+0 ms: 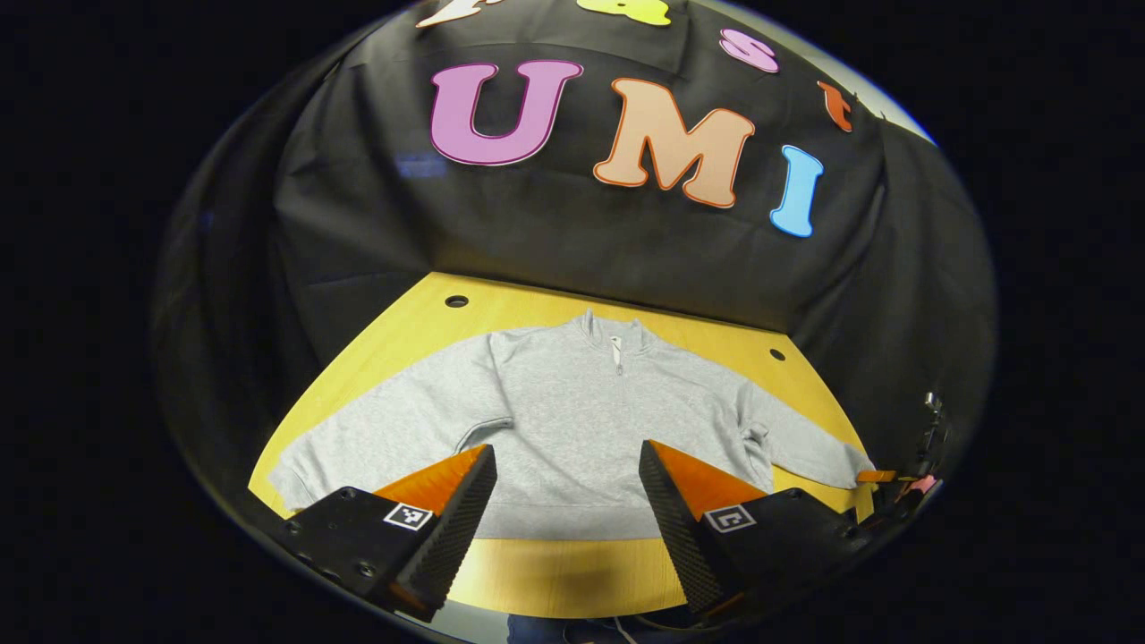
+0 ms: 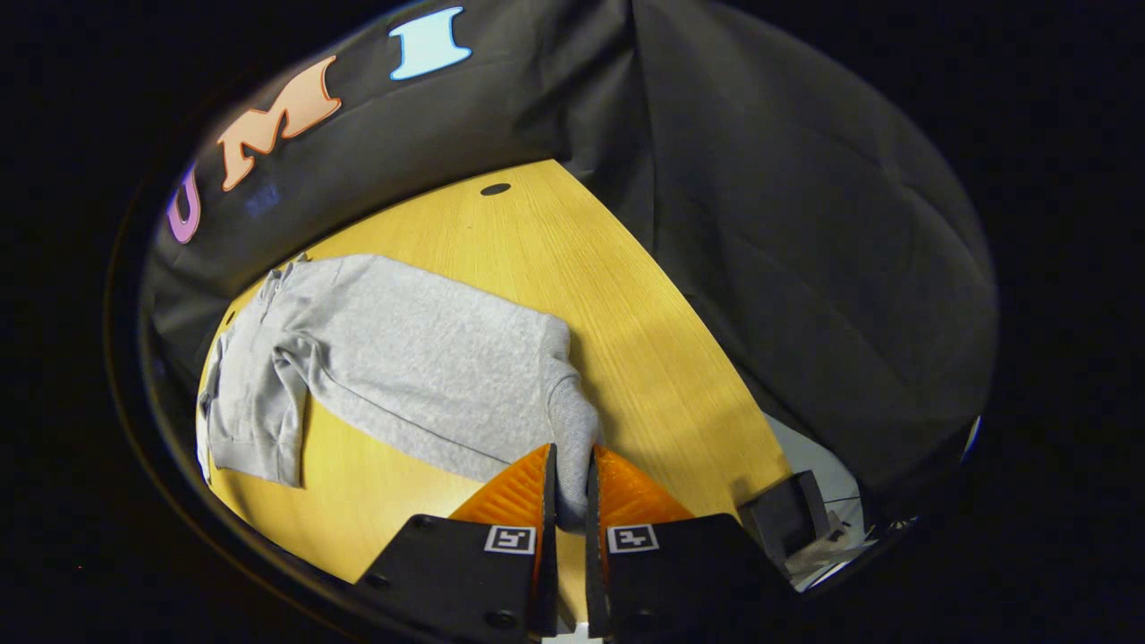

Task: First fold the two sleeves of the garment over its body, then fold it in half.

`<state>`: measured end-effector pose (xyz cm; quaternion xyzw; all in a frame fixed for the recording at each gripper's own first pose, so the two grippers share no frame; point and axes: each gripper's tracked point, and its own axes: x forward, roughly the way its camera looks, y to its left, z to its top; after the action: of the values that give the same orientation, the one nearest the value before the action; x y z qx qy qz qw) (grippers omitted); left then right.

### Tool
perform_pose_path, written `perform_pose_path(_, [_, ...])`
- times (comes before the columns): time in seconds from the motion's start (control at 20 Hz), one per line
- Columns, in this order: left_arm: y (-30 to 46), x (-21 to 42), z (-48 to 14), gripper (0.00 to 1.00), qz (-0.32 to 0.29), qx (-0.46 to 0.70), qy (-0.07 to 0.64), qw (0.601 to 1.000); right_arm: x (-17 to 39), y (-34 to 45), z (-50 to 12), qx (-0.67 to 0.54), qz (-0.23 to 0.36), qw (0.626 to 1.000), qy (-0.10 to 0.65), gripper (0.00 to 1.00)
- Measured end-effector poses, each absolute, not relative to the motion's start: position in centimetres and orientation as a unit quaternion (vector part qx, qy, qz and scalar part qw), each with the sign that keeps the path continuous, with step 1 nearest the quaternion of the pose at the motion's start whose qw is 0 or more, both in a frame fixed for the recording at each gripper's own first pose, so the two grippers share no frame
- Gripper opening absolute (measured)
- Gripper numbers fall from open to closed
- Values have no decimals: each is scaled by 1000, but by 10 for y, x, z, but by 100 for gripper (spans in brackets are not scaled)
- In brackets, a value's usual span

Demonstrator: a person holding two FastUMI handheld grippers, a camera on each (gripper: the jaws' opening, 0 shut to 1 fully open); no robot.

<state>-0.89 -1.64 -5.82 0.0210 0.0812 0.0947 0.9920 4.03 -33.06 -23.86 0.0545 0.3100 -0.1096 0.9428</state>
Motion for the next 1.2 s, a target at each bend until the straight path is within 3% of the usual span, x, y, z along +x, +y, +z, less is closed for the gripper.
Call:
perform_pose_path(0.5, [-13, -7, -59, 94, 42, 32, 85, 995, 17, -270, -170, 131, -108, 961, 219, 14])
perform_pose_path(0.85, [5, -18, -60, 93, 39, 22, 81, 996, 18, -159, -114, 182, -17, 968, 174, 15])
perform_pose_path(1.2, [38, -40, -60, 93, 72, 7, 71, 995, 67, -38, -50, 204, 92, 965, 137, 11])
